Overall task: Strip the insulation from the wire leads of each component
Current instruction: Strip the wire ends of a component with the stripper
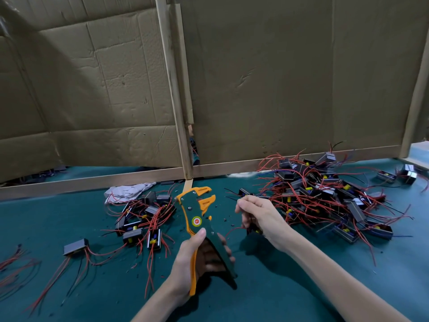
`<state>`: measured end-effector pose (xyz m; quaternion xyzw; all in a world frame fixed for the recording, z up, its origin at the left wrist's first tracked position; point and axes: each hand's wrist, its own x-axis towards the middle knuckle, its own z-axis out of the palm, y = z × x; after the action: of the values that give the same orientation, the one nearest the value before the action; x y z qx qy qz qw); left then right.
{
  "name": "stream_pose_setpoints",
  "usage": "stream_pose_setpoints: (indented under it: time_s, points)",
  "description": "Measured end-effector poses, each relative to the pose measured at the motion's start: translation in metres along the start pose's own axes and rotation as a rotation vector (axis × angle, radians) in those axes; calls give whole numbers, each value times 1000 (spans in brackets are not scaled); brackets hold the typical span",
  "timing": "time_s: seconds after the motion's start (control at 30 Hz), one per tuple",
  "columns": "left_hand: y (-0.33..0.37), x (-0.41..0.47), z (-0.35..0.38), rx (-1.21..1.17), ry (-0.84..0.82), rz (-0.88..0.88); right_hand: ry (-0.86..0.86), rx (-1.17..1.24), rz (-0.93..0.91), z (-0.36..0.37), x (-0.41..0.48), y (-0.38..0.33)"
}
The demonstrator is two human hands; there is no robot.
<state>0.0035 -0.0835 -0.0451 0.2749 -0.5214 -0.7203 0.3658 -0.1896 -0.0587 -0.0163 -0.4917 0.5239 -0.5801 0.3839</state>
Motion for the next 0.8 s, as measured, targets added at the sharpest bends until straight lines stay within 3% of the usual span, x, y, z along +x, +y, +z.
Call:
stream_pose_setpoints:
  time_s: [0.23, 0.8]
  points:
    - [2, -1, -1, 91, -120, -44, -83, 251, -13, 7, -11, -23]
    - [-1, 0, -3, 120, -213, -93, -84, 268, 7, 11, -10, -19]
